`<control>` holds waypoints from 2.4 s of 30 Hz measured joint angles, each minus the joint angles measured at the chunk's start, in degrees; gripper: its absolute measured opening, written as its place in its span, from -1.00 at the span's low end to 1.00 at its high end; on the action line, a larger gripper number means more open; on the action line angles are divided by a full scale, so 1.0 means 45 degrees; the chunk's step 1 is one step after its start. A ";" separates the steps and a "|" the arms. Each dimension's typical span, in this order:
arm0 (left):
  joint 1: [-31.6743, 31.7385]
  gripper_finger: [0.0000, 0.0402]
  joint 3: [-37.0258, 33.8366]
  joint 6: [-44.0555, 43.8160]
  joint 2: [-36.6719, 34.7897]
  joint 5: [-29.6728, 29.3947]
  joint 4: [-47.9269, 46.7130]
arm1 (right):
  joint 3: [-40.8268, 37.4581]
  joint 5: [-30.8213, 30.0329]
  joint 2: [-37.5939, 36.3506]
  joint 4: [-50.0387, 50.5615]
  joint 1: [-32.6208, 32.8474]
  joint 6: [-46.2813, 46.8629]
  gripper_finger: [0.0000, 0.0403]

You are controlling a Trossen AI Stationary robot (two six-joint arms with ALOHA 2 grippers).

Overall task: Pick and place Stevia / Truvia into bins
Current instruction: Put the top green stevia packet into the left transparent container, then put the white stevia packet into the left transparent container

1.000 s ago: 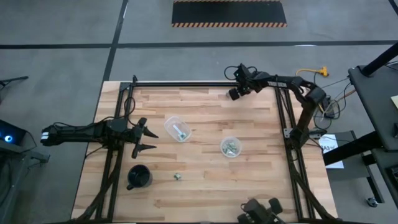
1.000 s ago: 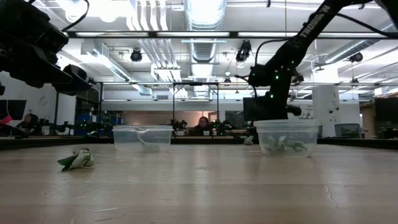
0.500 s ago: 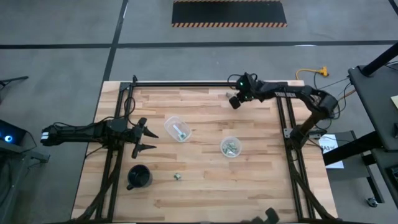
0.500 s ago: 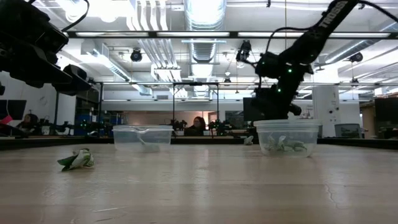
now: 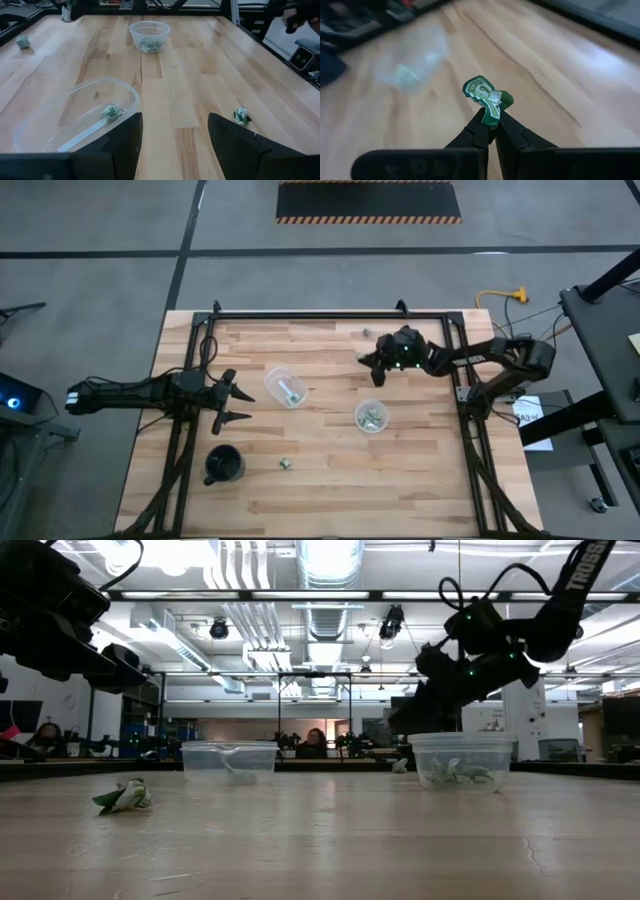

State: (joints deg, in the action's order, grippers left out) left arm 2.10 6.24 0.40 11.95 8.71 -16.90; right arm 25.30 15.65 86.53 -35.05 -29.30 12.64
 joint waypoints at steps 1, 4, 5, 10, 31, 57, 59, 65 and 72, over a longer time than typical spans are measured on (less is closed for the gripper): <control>-0.0002 0.04 0.0000 0.0000 0.0003 0.0005 0.0025 | -0.0005 0.0239 0.0151 -0.0622 0.0068 -0.0059 -0.96; -0.0002 0.04 0.0000 0.0000 -0.0021 0.0005 0.0023 | 0.0061 0.1494 0.0681 -0.2415 0.0144 0.0047 -0.96; 0.0001 0.04 0.0000 0.0000 -0.0016 -0.0002 0.0039 | 0.0134 0.1752 0.0912 -0.2928 0.0201 0.0155 -0.96; 0.0003 0.04 0.0000 0.0000 -0.0001 0.0000 0.0014 | 0.0860 0.2197 0.2017 -0.4426 0.0582 0.0237 -0.96; -0.0002 0.04 0.0000 0.0000 0.0000 0.0004 0.0014 | 0.6428 0.3260 0.6421 -0.4203 0.2825 -0.0184 -0.96; -0.0001 0.04 0.0000 0.0000 0.0003 0.0000 0.0023 | 1.0783 0.4428 0.8290 0.0801 0.3409 -0.0232 -0.45; 0.0002 0.04 0.0000 0.0000 0.0003 0.0005 0.0019 | 1.0791 0.4420 0.8290 0.0791 0.3413 -0.0236 -0.33; -0.0001 0.04 0.0000 0.0000 -0.0001 0.0004 0.0018 | 1.0793 0.4399 0.8285 0.0934 0.3433 -0.0232 0.02; -0.0002 0.04 0.0000 0.0000 0.0003 0.0000 0.0018 | 1.0793 0.4428 0.8234 0.1358 0.3379 -0.0233 0.27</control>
State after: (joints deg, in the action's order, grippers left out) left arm 2.09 6.24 0.40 11.97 8.71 -16.82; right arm 73.87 35.57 123.58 -28.94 -14.09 11.59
